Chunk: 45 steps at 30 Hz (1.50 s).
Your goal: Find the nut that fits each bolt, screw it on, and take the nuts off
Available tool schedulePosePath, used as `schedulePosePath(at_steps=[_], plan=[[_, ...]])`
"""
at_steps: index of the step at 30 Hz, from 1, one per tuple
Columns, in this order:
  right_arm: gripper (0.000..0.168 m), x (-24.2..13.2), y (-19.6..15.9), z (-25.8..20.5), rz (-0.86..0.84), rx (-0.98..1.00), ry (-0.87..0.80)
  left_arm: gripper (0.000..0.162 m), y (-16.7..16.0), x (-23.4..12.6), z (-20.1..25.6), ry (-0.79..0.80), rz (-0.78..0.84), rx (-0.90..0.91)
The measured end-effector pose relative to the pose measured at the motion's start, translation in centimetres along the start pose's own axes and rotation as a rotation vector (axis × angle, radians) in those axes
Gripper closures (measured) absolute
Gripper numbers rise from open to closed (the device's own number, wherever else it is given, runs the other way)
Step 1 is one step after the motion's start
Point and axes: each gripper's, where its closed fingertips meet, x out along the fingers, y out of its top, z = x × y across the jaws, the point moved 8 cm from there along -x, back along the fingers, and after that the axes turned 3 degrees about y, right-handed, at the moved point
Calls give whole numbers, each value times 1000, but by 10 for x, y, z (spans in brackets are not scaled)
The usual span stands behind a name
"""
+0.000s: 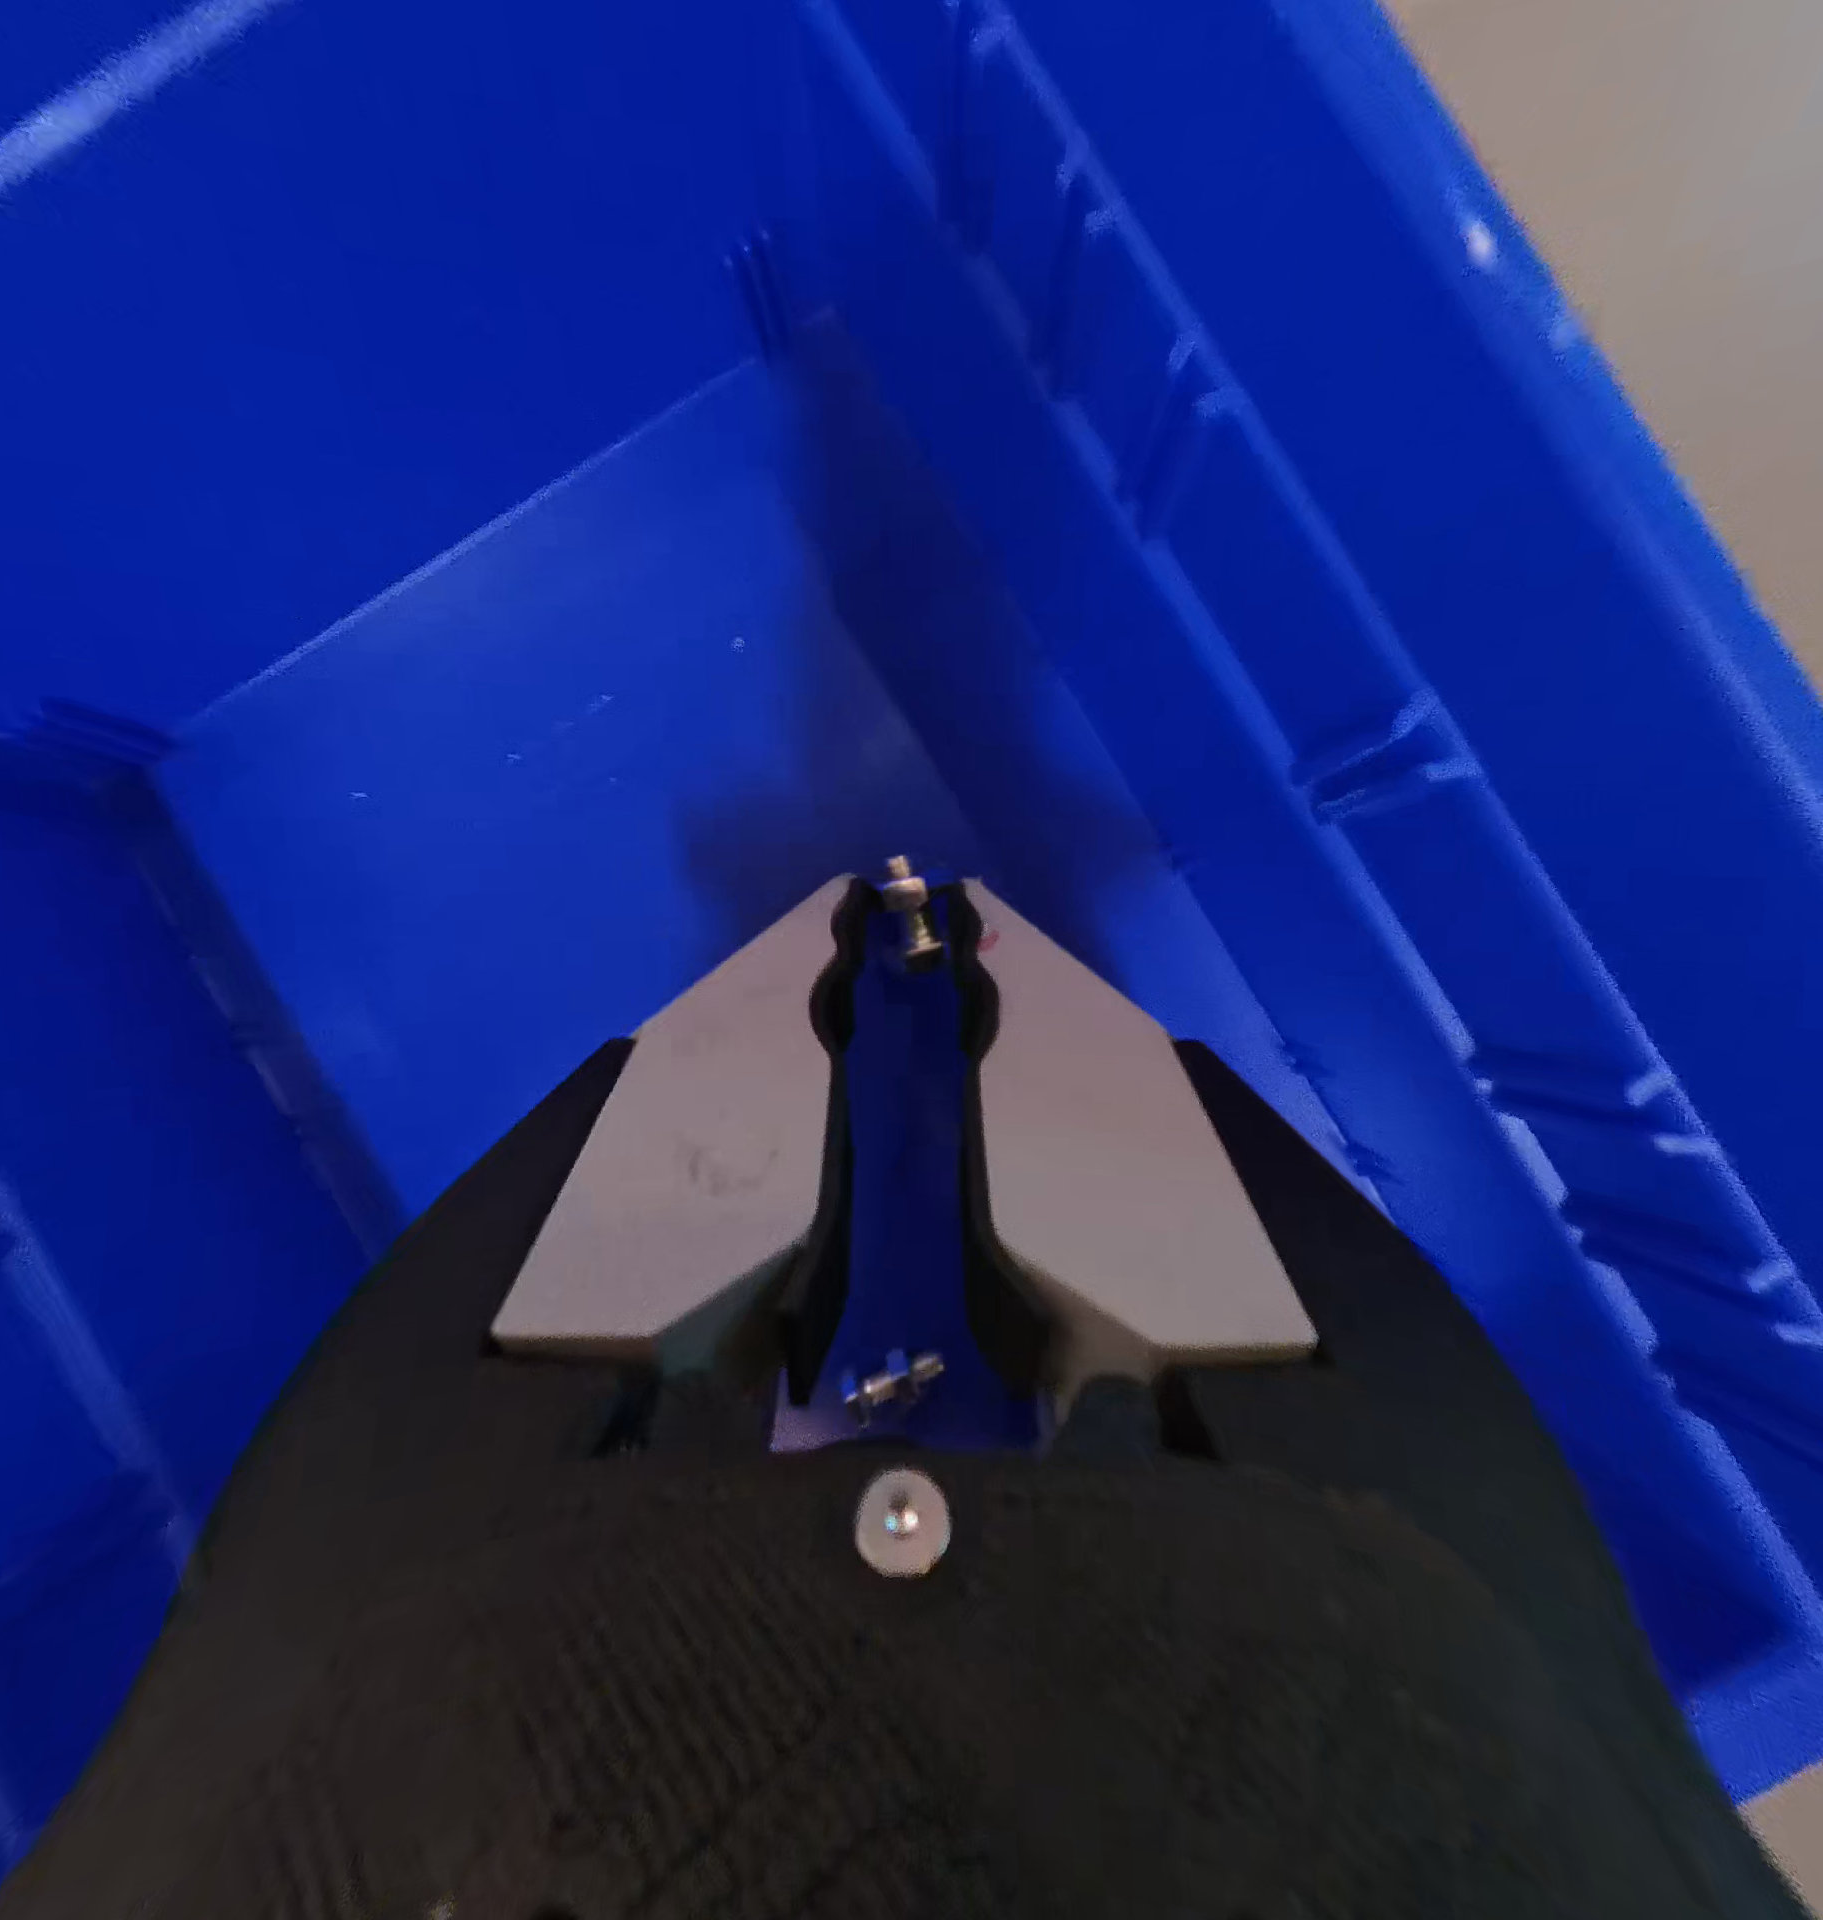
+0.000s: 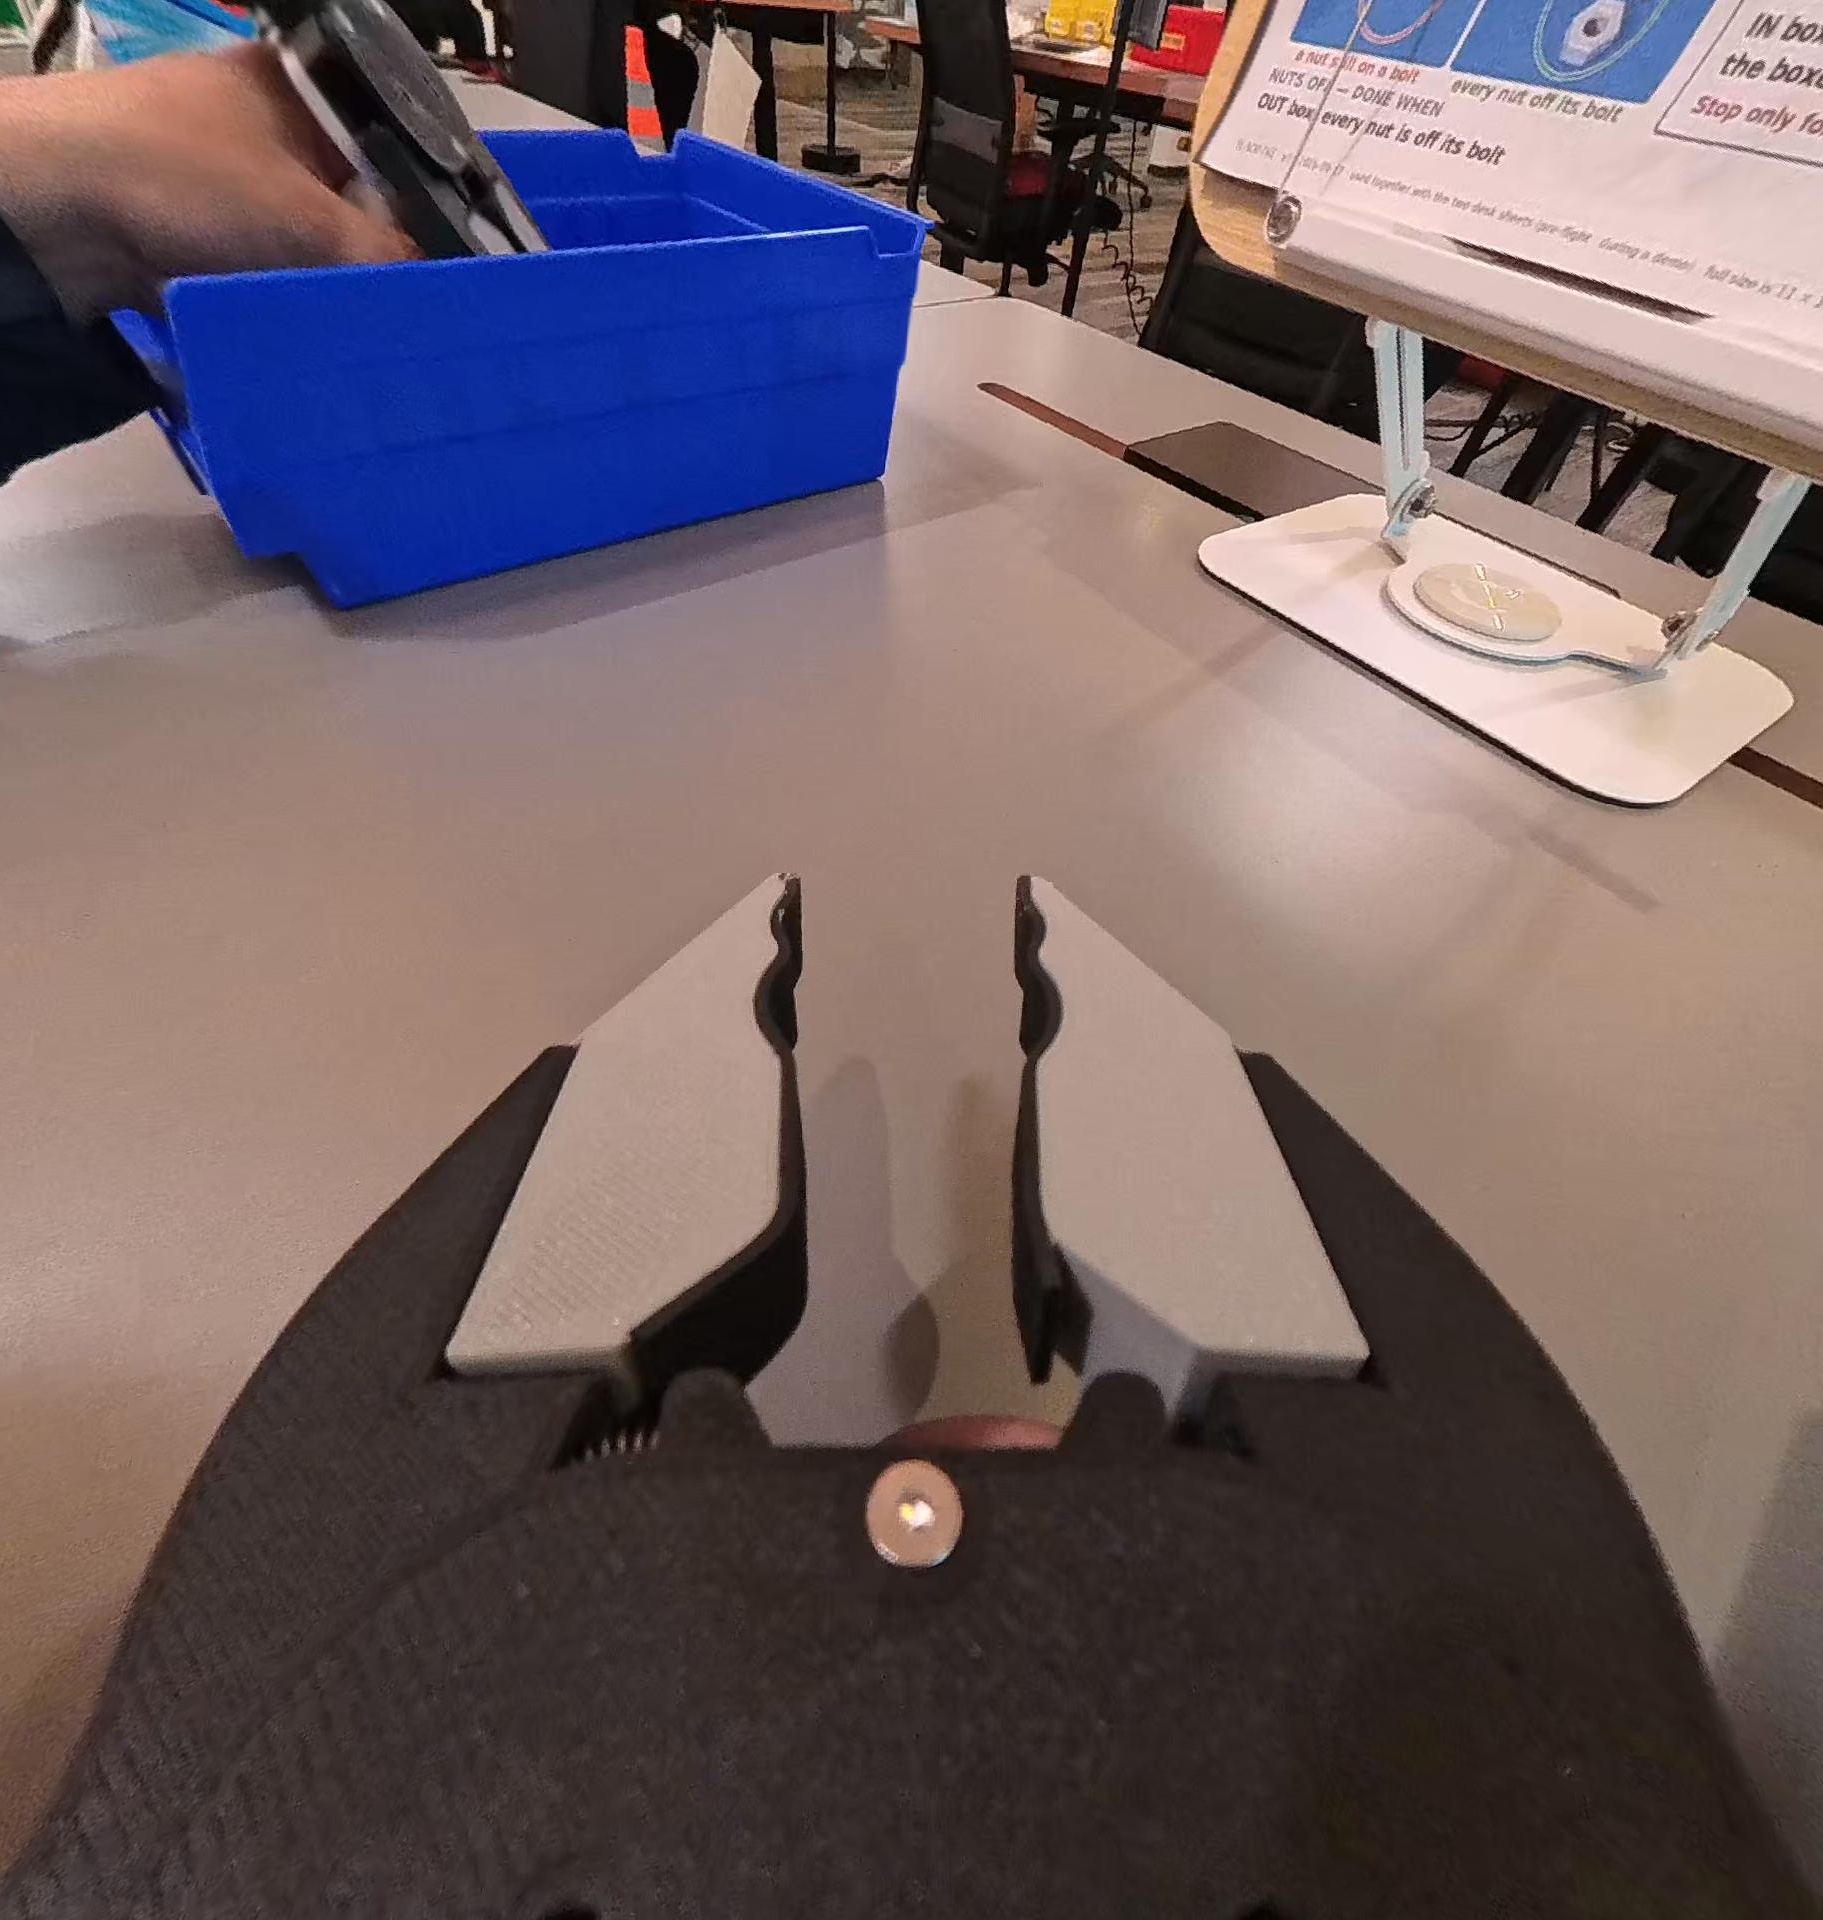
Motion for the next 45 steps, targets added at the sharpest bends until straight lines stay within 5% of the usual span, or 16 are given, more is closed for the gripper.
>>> schedulePosePath(at_steps=[6, 10, 14, 18, 22, 28, 33, 39, 45], plan=[[130, -4, 5, -5, 17, -21, 20, 148, 21, -83, 23, 68, 424, 2], [131, -11, 13, -11, 72, 30, 114, 149, 39, -138, 117, -244, 717, 204], [138, -26, 29, -17, 228, 137, 312, 149, 43, -134, 217, -569, 855, 373], [134, -46, 40, -16, 336, 130, 375, 149, 50, -99, 274, -881, 808, 257], [122, -54, 44, -24, 310, -20, 357, 149, 62, -78, 288, -1014, 787, 124], [128, -52, 39, -29, 231, -399, 64, 149, 65, -62, 296, -1212, 691, -32], [149, -47, 38, -42, 224, -557, -12, 149, 62, -53, 298, -1263, 648, -84], [149, -45, 35, -46, 207, -646, -73, 148, 59, -51, 294, -1253, 626, -75], [149, -36, 24, -53, 122, -790, -132, 128, 52, -38, 286, -1129, 535, -57]])
